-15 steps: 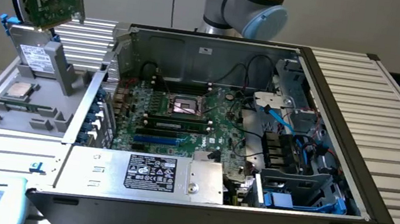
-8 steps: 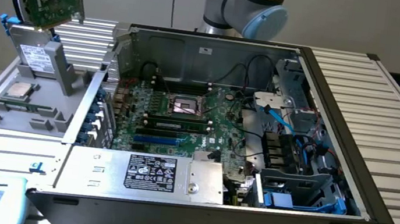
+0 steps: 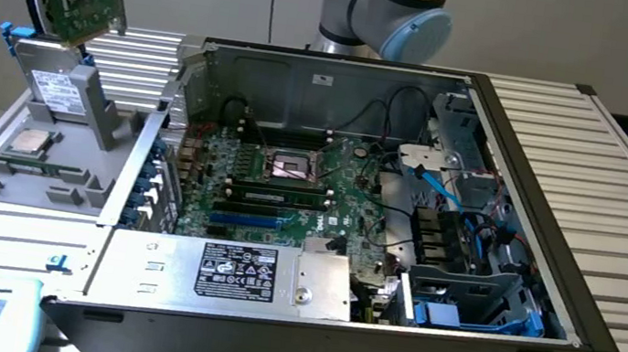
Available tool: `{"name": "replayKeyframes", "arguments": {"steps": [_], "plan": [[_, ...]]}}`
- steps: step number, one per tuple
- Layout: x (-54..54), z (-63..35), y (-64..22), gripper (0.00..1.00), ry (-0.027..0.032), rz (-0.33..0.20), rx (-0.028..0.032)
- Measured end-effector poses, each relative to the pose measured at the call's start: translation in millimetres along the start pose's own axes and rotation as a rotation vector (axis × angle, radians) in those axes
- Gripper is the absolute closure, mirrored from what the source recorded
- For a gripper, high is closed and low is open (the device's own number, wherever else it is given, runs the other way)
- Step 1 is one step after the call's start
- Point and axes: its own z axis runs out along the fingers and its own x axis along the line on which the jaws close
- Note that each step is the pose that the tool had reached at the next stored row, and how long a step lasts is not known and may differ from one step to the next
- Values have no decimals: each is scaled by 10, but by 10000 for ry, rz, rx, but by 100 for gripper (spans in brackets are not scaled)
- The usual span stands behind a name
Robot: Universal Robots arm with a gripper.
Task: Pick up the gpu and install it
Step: 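Pick up the gpu and move the gpu toward the slot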
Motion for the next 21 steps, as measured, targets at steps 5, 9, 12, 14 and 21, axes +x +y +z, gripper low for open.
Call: {"name": "replayKeyframes", "arguments": {"steps": [5, 9, 12, 14, 21], "plan": [[0, 0, 0, 71, 57, -908, -55], [0, 1, 0, 71, 110, -1639, -112], [0, 0, 0, 71, 154, -2181, -155], [0, 0, 0, 71, 185, -2539, -192], [0, 0, 0, 71, 309, -3675, -374]]}}
